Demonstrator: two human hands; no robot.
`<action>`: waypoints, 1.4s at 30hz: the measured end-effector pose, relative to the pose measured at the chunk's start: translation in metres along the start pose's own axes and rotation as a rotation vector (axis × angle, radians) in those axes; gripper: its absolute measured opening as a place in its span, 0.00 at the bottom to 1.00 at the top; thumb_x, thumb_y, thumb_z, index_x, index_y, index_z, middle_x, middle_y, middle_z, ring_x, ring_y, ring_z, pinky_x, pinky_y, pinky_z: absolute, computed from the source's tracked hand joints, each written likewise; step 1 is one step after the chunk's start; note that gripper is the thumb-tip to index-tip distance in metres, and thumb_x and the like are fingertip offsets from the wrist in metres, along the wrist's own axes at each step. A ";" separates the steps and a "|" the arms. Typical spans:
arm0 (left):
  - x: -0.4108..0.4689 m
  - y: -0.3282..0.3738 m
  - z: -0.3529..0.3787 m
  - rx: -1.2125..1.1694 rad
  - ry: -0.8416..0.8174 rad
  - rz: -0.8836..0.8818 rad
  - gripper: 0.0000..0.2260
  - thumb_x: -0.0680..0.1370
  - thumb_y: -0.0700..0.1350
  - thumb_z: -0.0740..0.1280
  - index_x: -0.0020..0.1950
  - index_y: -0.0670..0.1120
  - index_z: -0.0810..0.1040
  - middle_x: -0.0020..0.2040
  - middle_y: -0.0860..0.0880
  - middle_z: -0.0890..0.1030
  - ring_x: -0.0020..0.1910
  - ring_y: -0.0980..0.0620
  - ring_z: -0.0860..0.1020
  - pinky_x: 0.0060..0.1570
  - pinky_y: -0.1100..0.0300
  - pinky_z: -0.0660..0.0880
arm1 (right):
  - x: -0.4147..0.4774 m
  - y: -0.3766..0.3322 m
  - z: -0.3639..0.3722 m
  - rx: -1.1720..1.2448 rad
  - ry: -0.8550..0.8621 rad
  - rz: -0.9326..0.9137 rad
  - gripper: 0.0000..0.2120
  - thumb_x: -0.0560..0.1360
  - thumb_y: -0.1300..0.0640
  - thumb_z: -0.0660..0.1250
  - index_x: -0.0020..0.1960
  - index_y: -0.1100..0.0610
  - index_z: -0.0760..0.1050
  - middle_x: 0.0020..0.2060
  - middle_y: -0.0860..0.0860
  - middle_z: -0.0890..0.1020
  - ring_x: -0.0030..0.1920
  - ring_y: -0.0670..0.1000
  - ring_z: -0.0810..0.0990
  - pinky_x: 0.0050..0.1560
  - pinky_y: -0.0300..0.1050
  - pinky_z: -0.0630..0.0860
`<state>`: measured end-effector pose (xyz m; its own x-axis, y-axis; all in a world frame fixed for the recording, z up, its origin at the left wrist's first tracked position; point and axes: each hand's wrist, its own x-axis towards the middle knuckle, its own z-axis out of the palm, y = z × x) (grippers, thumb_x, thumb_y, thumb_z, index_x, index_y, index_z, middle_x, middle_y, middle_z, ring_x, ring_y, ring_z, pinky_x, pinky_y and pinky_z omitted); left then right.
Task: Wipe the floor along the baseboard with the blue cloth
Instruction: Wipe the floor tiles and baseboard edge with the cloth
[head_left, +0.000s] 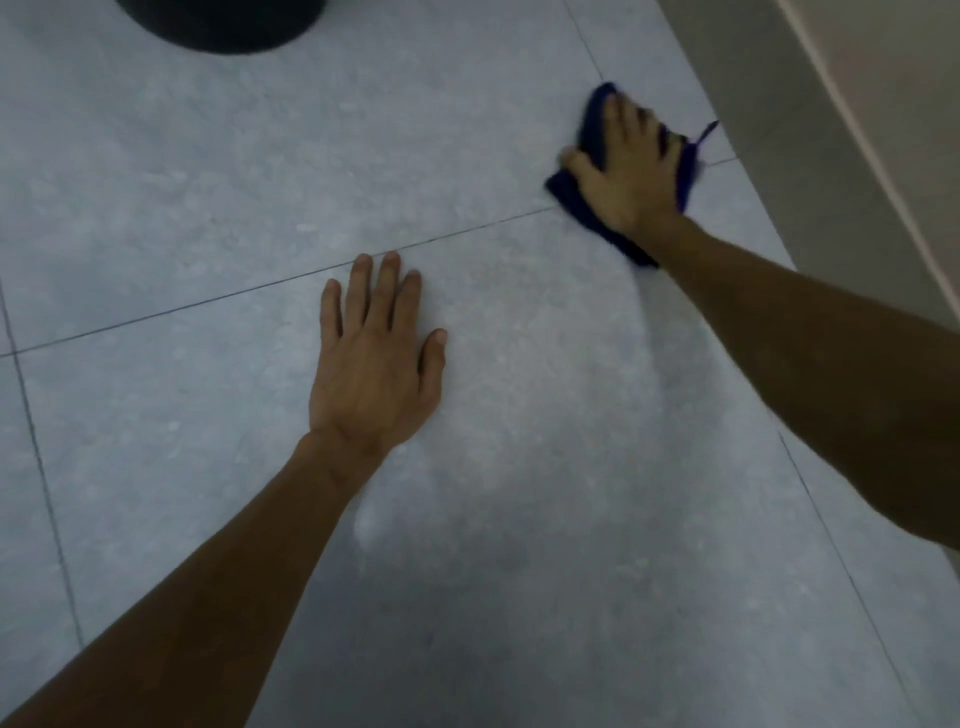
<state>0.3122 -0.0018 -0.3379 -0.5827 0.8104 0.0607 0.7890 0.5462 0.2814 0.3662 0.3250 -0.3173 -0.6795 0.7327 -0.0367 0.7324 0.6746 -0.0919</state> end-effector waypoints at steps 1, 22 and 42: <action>0.000 -0.001 0.000 -0.003 0.006 0.002 0.29 0.84 0.56 0.51 0.79 0.40 0.63 0.81 0.40 0.61 0.82 0.39 0.55 0.79 0.38 0.53 | -0.008 -0.019 0.003 -0.004 -0.010 -0.116 0.41 0.77 0.32 0.48 0.82 0.56 0.53 0.81 0.55 0.58 0.79 0.60 0.57 0.76 0.65 0.52; -0.008 -0.081 -0.027 0.018 0.024 -0.128 0.39 0.80 0.68 0.52 0.81 0.41 0.59 0.82 0.38 0.57 0.82 0.38 0.53 0.79 0.36 0.50 | -0.088 -0.064 0.013 0.002 -0.118 -0.597 0.40 0.75 0.38 0.54 0.82 0.56 0.54 0.82 0.53 0.58 0.81 0.57 0.53 0.79 0.66 0.46; -0.005 -0.084 -0.028 0.048 -0.016 -0.128 0.35 0.82 0.64 0.52 0.81 0.41 0.61 0.82 0.38 0.58 0.82 0.38 0.51 0.79 0.37 0.51 | -0.070 -0.014 0.000 -0.025 -0.104 -0.257 0.39 0.76 0.39 0.54 0.81 0.58 0.56 0.78 0.57 0.63 0.77 0.60 0.60 0.76 0.68 0.53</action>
<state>0.2434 -0.0581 -0.3352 -0.6763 0.7366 0.0114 0.7169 0.6545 0.2402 0.4039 0.2644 -0.3134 -0.8431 0.5247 -0.1177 0.5351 0.8403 -0.0871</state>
